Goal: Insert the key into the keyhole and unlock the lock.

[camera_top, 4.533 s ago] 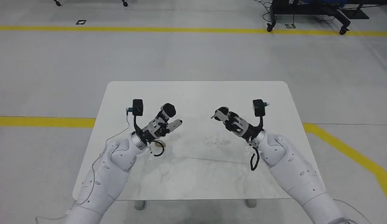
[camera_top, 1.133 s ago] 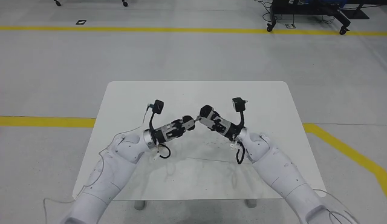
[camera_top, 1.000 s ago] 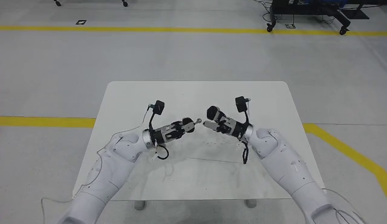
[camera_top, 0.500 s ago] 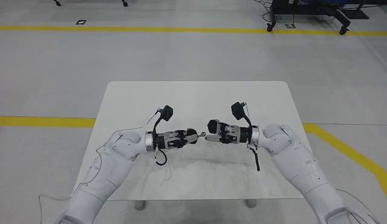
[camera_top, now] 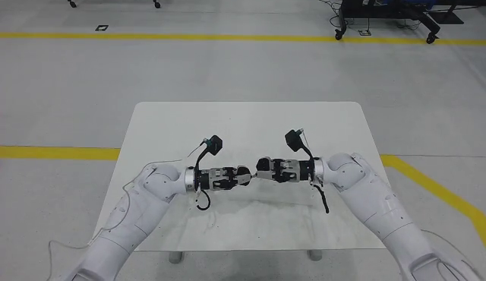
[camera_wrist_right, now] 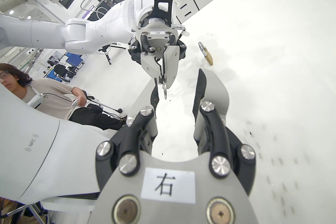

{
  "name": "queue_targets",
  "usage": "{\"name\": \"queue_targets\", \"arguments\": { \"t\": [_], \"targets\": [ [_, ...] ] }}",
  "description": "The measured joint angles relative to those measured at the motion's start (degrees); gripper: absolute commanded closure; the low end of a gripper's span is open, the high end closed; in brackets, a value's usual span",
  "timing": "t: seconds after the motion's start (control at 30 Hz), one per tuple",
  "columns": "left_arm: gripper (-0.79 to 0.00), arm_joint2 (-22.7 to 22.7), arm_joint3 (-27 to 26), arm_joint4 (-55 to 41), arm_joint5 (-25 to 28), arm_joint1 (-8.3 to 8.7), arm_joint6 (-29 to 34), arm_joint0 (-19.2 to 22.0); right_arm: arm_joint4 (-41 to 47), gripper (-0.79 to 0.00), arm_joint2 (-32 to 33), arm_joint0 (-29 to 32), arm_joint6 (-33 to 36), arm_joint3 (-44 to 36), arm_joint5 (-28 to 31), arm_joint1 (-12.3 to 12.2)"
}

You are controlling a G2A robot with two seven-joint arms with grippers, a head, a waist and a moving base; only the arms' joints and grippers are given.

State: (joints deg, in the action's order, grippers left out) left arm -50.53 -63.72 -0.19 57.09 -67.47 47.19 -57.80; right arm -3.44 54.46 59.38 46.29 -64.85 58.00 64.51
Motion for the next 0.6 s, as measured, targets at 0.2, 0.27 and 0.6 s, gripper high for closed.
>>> {"name": "queue_targets", "arguments": {
  "t": [0.2, 0.27, 0.6],
  "targets": [
    [0.0, 0.66, 0.34, -0.05, 0.43, 0.18, -0.44, 0.38, 0.4, -0.185, -1.8, -0.58, -0.01, -0.3, 0.0, -0.68],
    [0.0, 0.82, 0.46, -0.07, 0.61, 0.24, -0.61, 0.5, 0.82, -0.166, -2.17, -0.74, -0.01, -0.26, 0.0, -0.88],
    [0.0, 1.46, 0.77, 0.24, 0.9, 0.52, -1.38, 0.88, 1.91, 0.0, -2.68, -0.97, -0.06, -0.52, 0.0, -1.76]
  ]
}}
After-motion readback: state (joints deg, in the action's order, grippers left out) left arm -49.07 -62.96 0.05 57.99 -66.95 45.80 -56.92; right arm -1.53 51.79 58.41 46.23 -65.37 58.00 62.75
